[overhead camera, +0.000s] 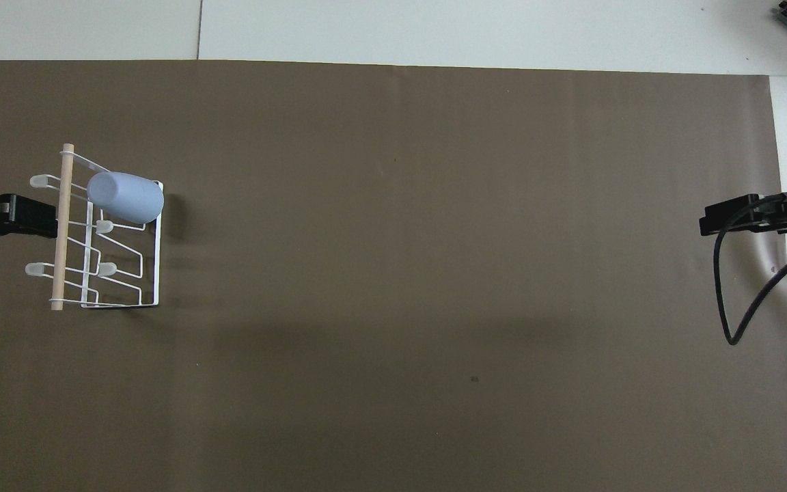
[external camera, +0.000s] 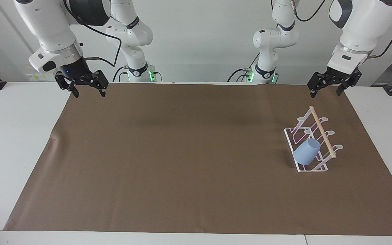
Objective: Hang cup on cup holder
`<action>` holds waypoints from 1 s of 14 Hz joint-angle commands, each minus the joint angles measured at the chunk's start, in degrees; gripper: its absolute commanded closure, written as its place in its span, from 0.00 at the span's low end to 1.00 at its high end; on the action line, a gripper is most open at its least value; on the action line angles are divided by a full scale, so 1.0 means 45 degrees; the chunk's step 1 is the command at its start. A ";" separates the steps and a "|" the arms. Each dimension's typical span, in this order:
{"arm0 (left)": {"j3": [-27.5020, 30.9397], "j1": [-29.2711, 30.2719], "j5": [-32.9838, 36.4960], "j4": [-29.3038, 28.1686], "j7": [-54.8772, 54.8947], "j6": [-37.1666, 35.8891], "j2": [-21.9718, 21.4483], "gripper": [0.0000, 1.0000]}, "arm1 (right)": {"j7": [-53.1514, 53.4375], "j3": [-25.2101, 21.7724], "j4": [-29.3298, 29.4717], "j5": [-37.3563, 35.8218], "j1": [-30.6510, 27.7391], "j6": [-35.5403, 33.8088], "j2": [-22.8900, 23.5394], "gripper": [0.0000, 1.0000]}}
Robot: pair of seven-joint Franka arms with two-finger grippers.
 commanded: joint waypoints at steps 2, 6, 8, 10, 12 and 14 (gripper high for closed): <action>-0.0075 0.0461 -0.0637 0.0487 0.0608 -0.0656 -0.0308 0.00 | 0.0181 0.0010 -0.0094 -0.0075 -0.0049 -0.0177 -0.0149 0.00; -0.0056 0.0462 -0.0637 -0.0020 0.1231 -0.0597 -0.0503 0.00 | 0.0181 0.0010 -0.0094 -0.0075 -0.0049 -0.0177 -0.0149 0.00; 0.0042 0.0151 -0.0444 -0.0040 0.1332 -0.0655 -0.0484 0.00 | 0.0181 0.0010 -0.0094 -0.0075 -0.0049 -0.0177 -0.0149 0.00; 0.1072 -0.1387 0.0297 -0.0060 0.1371 -0.0539 -0.0445 0.00 | 0.0181 0.0010 -0.0094 -0.0075 -0.0049 -0.0177 -0.0149 0.00; 0.1272 -0.1550 0.0300 -0.0118 0.1623 -0.0539 -0.0445 0.00 | 0.0181 0.0010 -0.0094 -0.0075 -0.0049 -0.0177 -0.0149 0.00; 0.1312 -0.1532 0.0300 -0.0313 0.1644 -0.0441 -0.0503 0.00 | 0.0181 0.0010 -0.0094 -0.0075 -0.0049 -0.0177 -0.0149 0.00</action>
